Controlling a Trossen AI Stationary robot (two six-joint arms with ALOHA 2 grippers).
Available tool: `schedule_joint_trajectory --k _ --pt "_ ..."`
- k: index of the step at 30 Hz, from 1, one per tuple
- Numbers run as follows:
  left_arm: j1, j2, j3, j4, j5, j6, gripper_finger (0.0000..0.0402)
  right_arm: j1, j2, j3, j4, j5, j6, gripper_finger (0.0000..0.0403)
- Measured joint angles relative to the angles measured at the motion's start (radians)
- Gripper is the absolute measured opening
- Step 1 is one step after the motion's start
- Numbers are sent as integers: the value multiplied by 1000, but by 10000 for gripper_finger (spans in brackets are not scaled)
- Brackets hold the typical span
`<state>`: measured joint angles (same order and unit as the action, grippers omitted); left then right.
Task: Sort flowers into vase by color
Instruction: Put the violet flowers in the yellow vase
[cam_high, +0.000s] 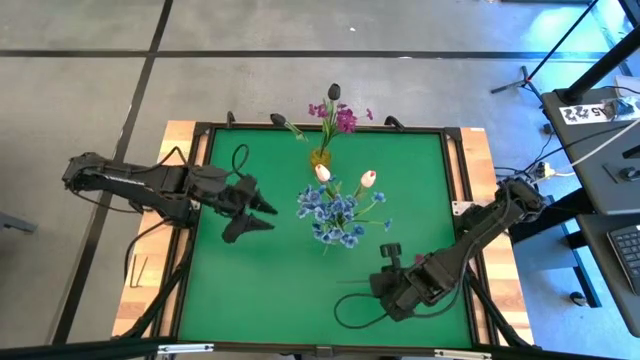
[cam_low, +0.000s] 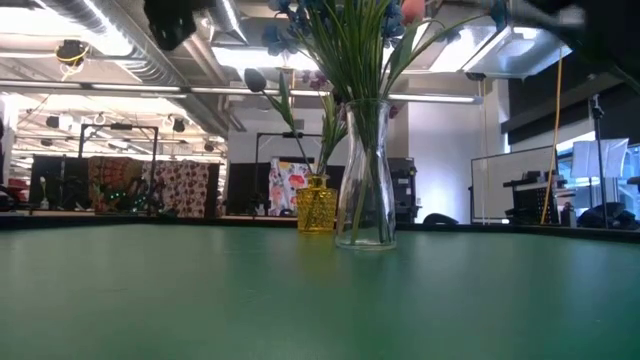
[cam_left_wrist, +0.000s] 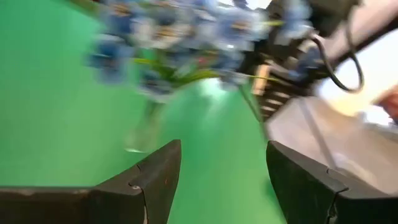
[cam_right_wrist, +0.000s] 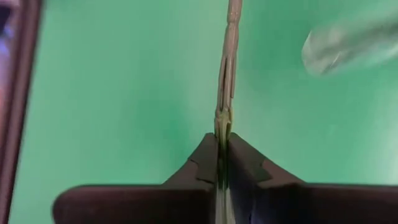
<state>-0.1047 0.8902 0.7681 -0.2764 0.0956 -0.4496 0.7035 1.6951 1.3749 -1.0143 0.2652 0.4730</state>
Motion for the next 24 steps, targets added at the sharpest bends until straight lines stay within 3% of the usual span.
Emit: schedule_joint_trajectory --k 4,8,14,24 --pt "-77 0 0 73 66 -16 230 -20 0 81 57 46 -103 17" --pt "-146 0 45 96 69 -14 230 -19 0 156 75 86 -194 27" --pt "-215 0 150 108 -32 26 230 -17 0 286 61 124 -269 22" --pt "-208 -1 216 92 -158 25 230 -16 0 532 -72 204 -378 22"
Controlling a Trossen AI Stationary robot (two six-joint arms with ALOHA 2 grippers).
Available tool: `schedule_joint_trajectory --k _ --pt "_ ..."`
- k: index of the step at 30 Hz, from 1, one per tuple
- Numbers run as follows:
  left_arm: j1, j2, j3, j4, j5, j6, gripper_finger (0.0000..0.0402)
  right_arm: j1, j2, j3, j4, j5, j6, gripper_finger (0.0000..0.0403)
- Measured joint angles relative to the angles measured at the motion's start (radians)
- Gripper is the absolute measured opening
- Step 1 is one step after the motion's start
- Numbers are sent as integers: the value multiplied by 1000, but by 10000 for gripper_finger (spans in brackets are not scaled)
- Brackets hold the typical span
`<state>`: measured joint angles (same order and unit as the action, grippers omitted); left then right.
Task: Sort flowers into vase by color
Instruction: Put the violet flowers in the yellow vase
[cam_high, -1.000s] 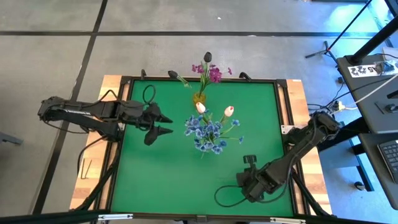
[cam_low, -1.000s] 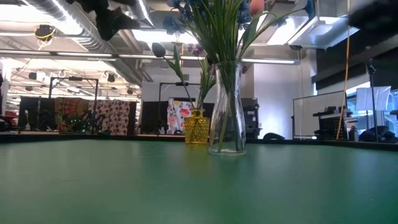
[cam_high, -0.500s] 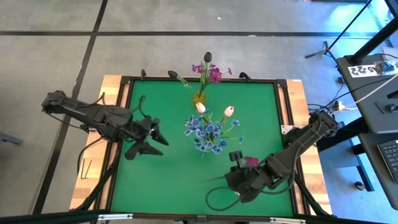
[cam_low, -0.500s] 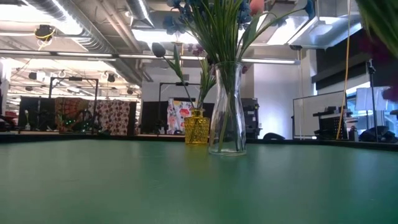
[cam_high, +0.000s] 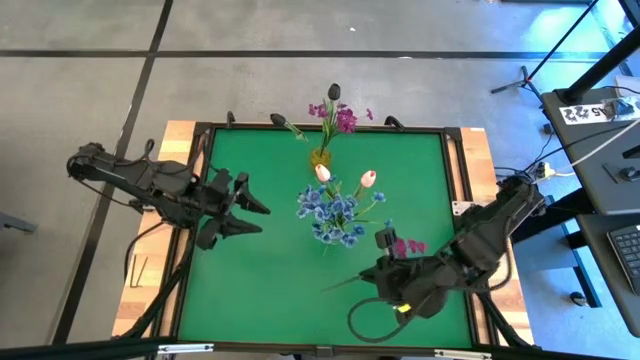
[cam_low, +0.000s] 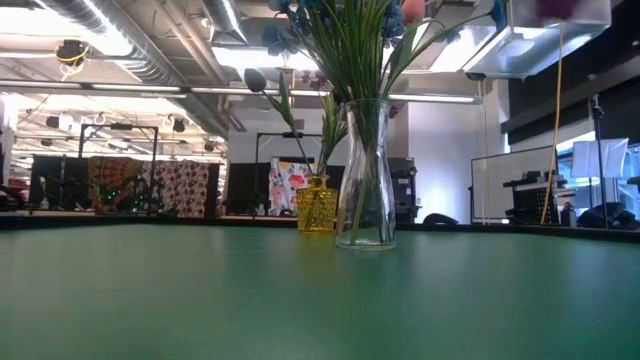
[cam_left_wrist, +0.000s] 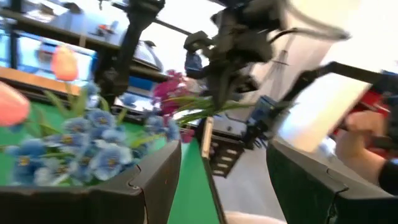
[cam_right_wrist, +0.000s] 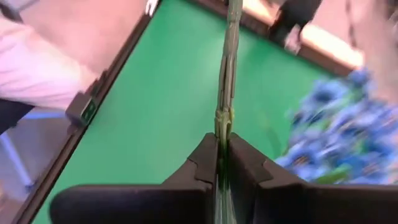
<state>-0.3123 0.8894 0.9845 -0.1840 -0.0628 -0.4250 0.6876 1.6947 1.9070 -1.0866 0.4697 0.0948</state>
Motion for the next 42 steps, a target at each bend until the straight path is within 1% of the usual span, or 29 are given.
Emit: schedule_joint_trajectory --k 4,8,10,14,19,22,25,29,32,35,37,39,42 --pt "0 1 22 -3 -84 -16 230 0 -1 107 -11 55 -134 24" --pt "0 1 55 -1 -149 -18 230 -1 -1 205 -48 202 -240 25" --pt "0 1 70 0 -160 -18 230 -1 -2 245 -61 265 -271 25" --pt "0 1 91 -3 -161 -11 230 -2 -2 313 -97 348 -309 25" --pt "14 1 94 1 -161 -10 230 -15 -2 353 -77 467 -375 25" --pt "50 1 94 -3 -164 -10 230 -67 -2 353 -74 523 -426 25" --pt "110 1 94 -13 -164 -8 230 -167 13 342 -71 532 -477 25" --pt "215 1 96 -24 -165 9 230 -304 64 325 -69 529 -613 26" --pt "304 1 136 -101 -146 8 230 -388 115 322 -67 527 -732 26" --pt "379 26 197 -200 -93 -8 230 -447 162 322 -53 528 -870 26" --pt "422 47 233 -268 -40 -9 230 -471 189 322 -16 562 -959 26" --pt "457 81 269 -299 18 -10 230 -484 212 322 26 603 -1045 26" --pt "502 130 321 -343 147 -10 230 -488 240 322 77 641 -1165 26"
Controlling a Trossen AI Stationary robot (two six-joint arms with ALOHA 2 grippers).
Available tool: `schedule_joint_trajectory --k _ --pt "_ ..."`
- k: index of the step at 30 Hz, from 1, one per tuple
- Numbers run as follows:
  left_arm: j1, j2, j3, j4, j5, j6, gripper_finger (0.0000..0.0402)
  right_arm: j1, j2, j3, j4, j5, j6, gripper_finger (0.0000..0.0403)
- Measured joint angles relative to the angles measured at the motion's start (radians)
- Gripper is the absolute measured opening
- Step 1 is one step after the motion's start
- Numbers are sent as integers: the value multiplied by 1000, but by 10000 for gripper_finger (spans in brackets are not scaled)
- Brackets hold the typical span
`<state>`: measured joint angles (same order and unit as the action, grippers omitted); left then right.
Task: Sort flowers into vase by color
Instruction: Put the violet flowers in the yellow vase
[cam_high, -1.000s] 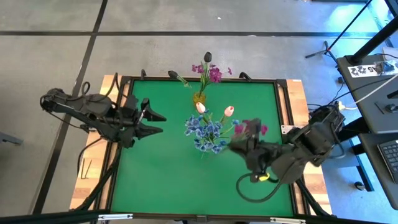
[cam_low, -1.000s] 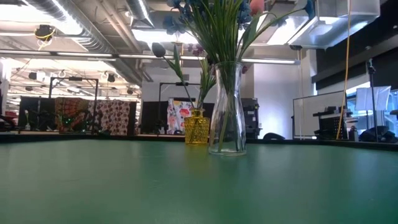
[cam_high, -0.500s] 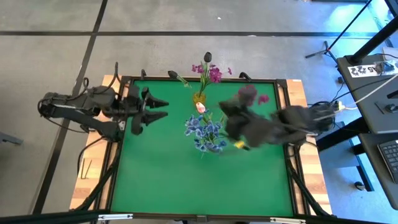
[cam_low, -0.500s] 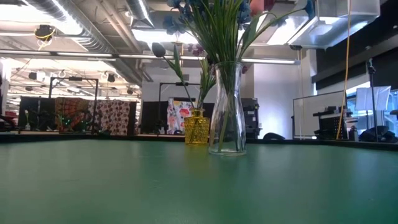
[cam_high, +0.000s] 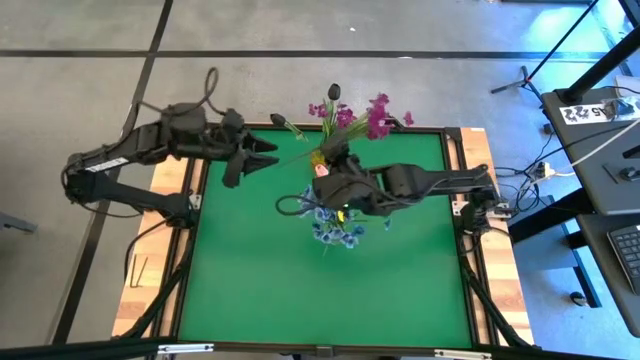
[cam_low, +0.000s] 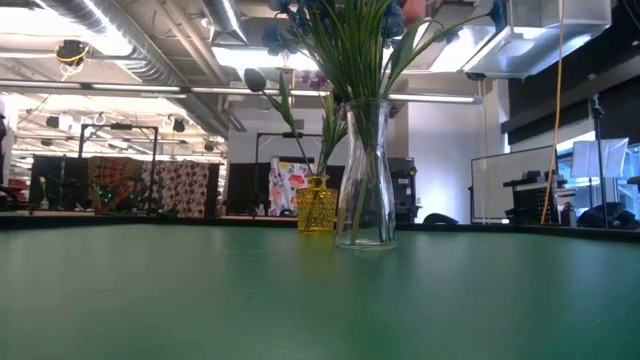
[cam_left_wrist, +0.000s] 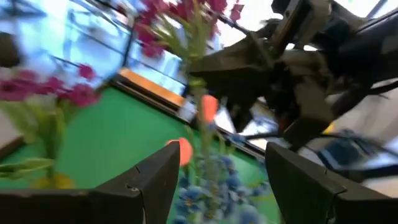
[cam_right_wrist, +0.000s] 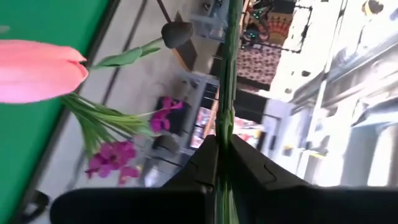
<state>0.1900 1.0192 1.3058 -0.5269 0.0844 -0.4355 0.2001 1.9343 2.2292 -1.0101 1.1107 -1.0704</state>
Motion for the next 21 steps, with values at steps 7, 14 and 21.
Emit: schedule_joint_trajectory --k 7,14,21 --pt "69 148 103 -72 238 -1 230 3 30 0 101 48 -174 26" --pt "113 257 189 -65 336 0 230 3 30 0 104 40 -169 26" --pt "150 331 240 -60 436 2 230 3 30 0 103 -4 -169 26"
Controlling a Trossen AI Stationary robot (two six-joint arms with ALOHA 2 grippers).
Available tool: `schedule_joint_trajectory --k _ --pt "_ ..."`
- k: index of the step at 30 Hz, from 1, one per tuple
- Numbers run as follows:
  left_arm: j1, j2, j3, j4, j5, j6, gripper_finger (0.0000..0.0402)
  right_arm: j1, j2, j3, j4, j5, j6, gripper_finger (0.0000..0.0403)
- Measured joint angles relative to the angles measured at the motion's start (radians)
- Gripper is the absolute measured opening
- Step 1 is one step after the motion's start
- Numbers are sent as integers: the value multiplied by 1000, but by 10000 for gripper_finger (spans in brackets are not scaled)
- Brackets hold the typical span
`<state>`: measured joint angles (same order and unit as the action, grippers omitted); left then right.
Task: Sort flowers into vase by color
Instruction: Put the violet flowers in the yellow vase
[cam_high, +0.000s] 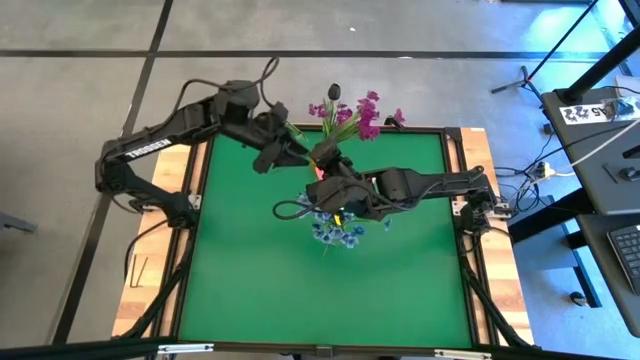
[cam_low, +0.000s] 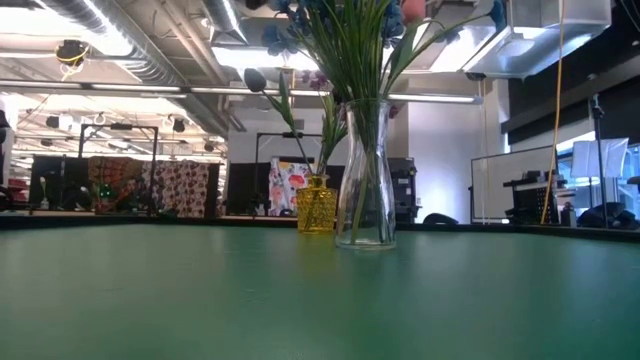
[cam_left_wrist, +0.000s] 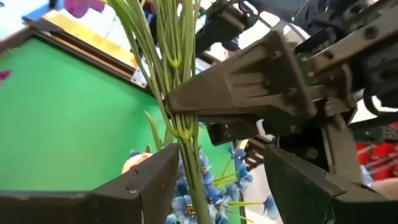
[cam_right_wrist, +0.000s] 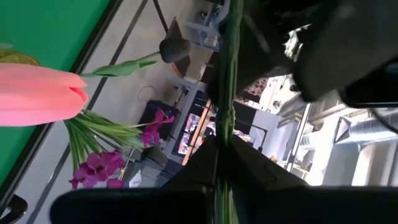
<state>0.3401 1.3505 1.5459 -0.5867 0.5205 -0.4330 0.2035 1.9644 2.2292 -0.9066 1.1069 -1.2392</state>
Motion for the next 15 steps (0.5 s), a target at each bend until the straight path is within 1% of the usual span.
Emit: schedule_joint_trajectory --k 3,7,11,15 --pt "5 15 0 -1 25 20 230 0 0 0 8 0 1 26" --pt "5 17 0 -5 26 25 223 0 0 0 16 0 1 26" --pt "5 12 0 -9 25 36 198 0 0 0 16 0 3 26" --pt "5 11 0 -23 24 42 164 0 0 0 16 0 3 26"
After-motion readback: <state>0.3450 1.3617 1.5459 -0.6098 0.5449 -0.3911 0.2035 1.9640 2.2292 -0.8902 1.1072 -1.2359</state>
